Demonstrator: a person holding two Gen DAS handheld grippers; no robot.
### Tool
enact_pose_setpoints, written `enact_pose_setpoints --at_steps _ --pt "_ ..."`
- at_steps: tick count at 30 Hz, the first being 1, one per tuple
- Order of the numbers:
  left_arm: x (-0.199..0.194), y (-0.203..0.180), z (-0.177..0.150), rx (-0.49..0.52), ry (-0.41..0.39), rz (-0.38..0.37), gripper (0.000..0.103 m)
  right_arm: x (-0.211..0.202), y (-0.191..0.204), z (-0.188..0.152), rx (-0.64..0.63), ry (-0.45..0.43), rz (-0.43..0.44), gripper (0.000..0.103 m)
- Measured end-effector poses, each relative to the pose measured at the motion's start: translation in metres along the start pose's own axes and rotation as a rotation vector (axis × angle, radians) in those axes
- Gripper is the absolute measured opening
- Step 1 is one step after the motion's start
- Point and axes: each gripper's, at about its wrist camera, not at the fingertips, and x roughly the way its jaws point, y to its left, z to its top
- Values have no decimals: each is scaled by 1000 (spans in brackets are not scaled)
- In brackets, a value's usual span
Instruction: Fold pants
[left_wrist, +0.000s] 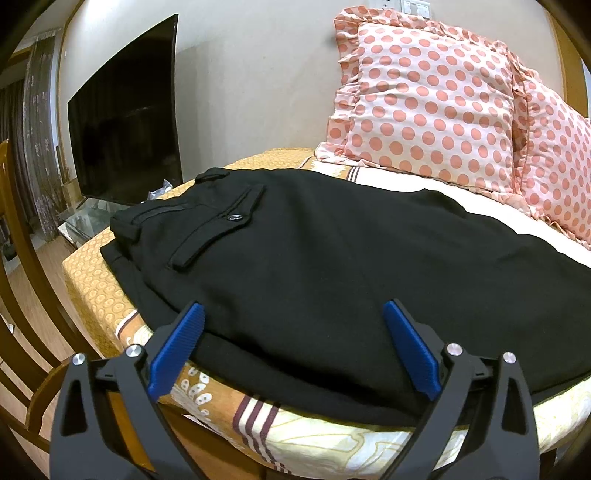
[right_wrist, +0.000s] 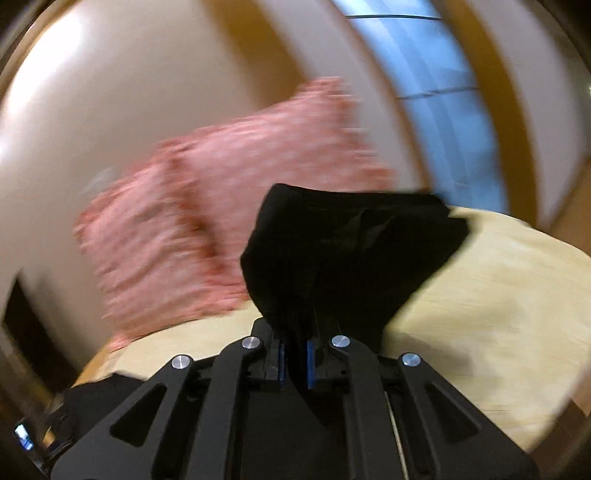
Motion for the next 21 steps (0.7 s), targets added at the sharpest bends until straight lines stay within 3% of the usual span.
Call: enact_pose_setpoints --at_steps 3,6,9,12,21 --pt "-3 0 0 -16 -1 -13 98 24 85 -14 -125 86 207 8" --pt "-9 1 0 -28 -3 -28 98 51 154 -54 -226 234 363 8" --pt "-15 2 1 -29 -15 -35 98 78 200 -112 -344 408 412 8" --pt "-23 3 2 -10 -37 -27 98 96 210 -147 -351 530 415 8" --pt "-26 3 5 -7 -53 -37 98 87 229 -135 -336 438 395 8"
